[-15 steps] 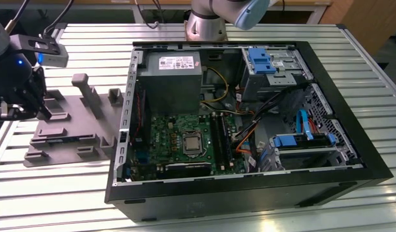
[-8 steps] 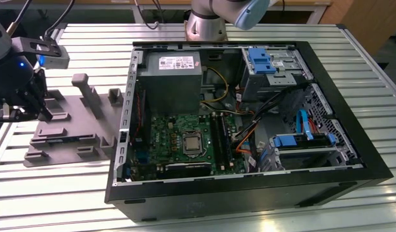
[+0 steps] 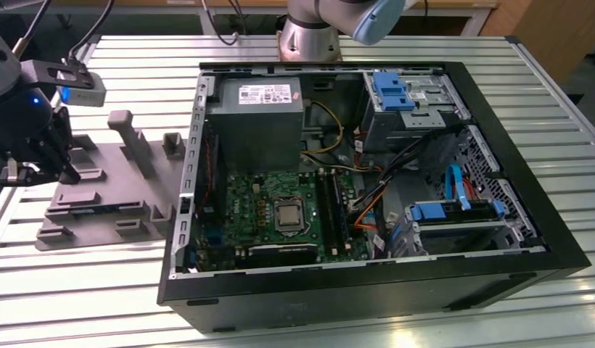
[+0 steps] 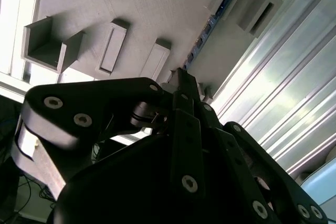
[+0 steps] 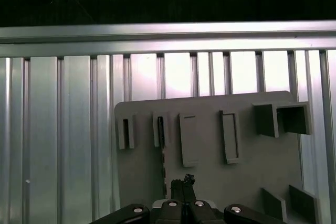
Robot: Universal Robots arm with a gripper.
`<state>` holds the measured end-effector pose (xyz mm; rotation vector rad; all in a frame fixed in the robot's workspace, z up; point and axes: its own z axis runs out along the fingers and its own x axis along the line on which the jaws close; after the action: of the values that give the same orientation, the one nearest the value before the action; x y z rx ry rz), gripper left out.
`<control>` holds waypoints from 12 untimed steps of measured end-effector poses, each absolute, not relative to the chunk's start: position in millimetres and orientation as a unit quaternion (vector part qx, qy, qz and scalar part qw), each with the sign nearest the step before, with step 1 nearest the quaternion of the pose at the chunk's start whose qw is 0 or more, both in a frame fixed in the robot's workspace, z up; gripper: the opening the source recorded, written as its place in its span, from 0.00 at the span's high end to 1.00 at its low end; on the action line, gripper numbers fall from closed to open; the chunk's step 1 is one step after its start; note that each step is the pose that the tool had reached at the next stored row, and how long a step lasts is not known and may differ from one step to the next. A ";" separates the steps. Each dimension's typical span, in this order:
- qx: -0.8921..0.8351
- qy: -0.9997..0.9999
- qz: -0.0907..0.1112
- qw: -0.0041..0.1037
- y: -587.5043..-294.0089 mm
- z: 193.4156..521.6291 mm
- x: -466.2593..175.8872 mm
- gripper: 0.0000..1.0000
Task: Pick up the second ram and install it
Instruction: 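Pick up the second ram and move it above second insertion slot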
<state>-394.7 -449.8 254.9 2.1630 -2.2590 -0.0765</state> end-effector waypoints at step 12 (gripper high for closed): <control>0.697 -0.716 -0.024 0.007 -453.4 247.8 -394.6 0.89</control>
<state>-394.6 -453.4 247.8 2.1809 -2.2414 -0.0763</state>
